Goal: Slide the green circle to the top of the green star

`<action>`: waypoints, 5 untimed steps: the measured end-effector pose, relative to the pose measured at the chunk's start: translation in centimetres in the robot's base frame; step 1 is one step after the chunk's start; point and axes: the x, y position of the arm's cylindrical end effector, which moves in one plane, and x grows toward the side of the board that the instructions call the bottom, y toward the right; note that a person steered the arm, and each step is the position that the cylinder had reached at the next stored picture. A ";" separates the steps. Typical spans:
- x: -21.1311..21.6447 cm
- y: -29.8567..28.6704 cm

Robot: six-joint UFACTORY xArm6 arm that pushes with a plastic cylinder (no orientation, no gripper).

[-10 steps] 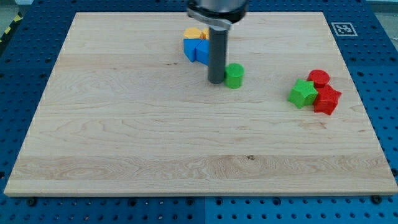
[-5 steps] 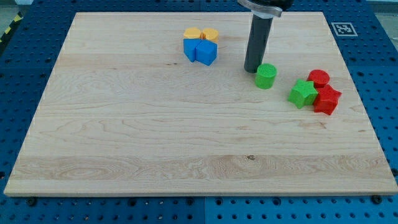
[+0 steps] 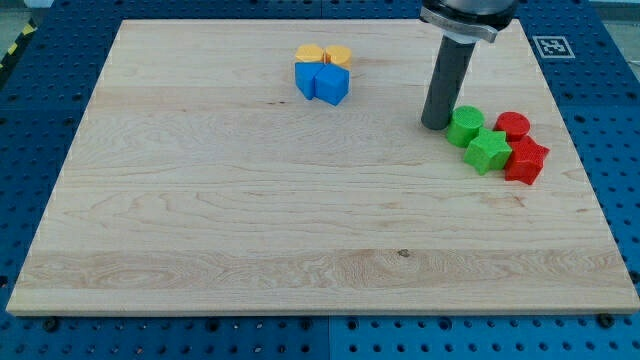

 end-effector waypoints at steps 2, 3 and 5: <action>0.0 1.3; 0.0 1.4; 0.0 3.0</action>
